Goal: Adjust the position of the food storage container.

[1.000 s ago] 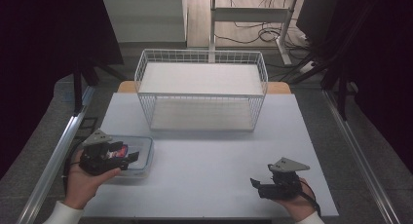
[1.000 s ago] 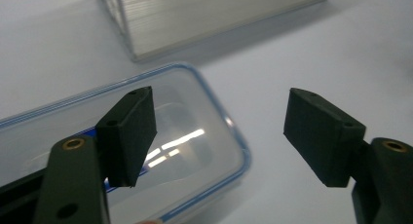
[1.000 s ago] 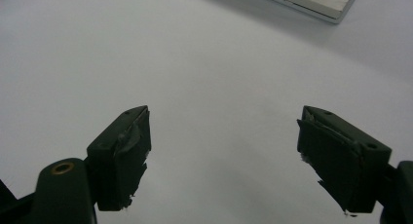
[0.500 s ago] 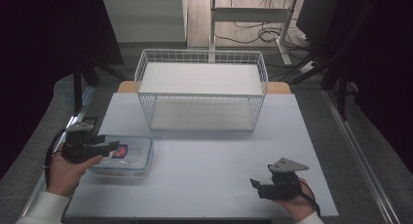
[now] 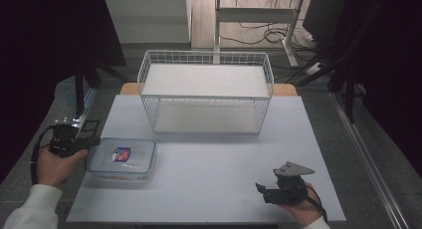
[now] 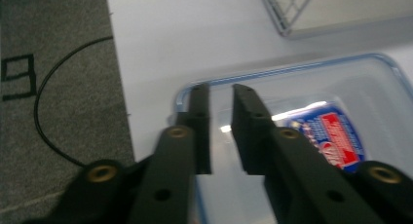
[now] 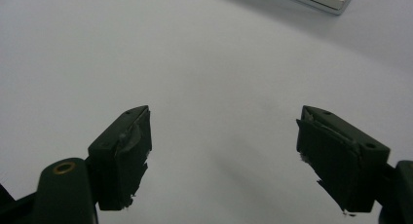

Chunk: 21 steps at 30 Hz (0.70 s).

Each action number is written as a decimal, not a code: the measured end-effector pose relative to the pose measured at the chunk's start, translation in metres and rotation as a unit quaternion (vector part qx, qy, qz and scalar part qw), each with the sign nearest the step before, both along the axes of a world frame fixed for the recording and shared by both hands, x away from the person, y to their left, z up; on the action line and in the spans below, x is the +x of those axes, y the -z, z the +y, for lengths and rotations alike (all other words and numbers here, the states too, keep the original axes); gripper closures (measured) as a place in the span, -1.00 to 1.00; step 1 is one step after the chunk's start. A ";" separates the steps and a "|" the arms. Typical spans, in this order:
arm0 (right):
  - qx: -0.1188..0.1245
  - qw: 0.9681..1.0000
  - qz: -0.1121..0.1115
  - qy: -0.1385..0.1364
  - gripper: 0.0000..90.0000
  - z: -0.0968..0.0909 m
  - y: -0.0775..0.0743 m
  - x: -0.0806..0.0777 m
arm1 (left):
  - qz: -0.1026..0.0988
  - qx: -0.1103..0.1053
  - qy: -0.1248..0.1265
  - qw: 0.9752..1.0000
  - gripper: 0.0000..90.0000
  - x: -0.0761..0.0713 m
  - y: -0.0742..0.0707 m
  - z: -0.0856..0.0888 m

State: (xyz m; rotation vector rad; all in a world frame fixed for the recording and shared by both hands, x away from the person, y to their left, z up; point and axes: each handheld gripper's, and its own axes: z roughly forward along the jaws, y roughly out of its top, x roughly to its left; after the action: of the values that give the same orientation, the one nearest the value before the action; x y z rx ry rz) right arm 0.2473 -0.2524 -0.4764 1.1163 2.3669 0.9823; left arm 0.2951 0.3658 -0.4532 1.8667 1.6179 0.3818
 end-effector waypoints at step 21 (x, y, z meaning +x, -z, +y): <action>-0.002 1.000 0.005 -0.001 -0.54 0.001 0.001 0.000 | 0.092 0.030 -0.025 0.995 1.00 0.008 0.049 0.033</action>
State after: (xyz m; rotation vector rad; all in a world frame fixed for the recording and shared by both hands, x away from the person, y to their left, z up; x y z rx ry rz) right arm 0.2476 -0.2516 -0.4778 1.1197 2.3771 0.9753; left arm 0.3033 0.3990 -0.5022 1.9583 1.7945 0.2907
